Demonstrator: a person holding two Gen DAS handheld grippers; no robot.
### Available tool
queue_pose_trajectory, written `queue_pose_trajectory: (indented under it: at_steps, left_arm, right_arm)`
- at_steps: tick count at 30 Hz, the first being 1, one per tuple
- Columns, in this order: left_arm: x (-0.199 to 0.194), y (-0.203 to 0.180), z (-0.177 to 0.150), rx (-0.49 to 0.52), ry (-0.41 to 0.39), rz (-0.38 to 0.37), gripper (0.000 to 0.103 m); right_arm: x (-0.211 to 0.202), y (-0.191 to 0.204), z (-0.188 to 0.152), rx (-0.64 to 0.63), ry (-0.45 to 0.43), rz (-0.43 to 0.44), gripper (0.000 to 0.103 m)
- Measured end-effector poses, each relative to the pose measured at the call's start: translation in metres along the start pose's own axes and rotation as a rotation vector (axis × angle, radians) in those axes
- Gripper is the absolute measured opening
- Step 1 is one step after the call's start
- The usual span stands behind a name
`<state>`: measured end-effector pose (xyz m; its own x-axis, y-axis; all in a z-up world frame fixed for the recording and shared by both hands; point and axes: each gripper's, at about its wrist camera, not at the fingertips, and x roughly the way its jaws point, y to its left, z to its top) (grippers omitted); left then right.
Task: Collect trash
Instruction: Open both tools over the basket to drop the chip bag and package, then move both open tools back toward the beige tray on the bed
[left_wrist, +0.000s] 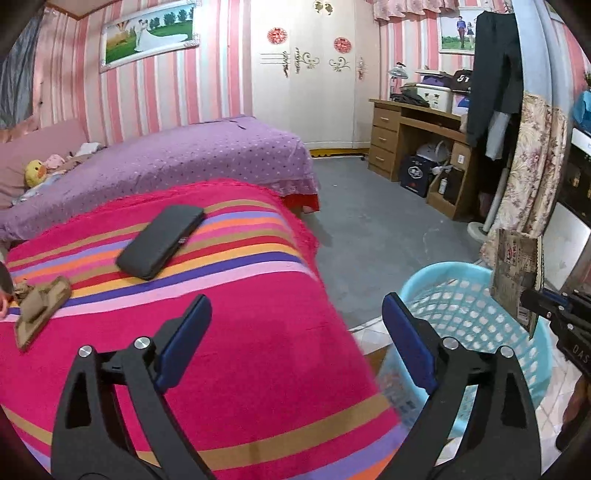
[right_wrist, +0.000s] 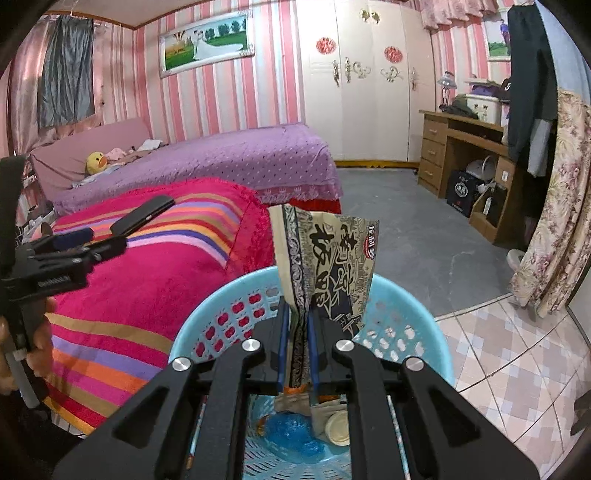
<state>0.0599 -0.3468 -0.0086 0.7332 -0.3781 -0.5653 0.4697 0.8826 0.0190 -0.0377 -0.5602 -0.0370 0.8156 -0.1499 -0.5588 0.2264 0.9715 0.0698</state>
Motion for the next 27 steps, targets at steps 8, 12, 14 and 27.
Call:
queue_pose_trajectory:
  at_steps: [8,12,14,27]
  left_arm:
    - [-0.018,0.052,-0.007,-0.02,-0.013,0.089,0.093]
    - [-0.03,0.08,-0.007,-0.031,-0.023,0.117,0.094]
    - [-0.035,0.093,-0.007,-0.028,-0.028,0.139,0.096]
    - [-0.05,0.216,-0.024,-0.07,-0.045,0.307,0.097]
  right_arm:
    - [0.018,-0.002,-0.007,0.032,0.058,-0.08,0.057]
    - [0.017,0.002,-0.002,0.029,0.044,-0.143,0.081]
    - [0.014,0.005,0.003,0.031,0.028,-0.153,0.088]
    - [0.032,0.091,0.029,-0.078,0.003,-0.166,0.095]
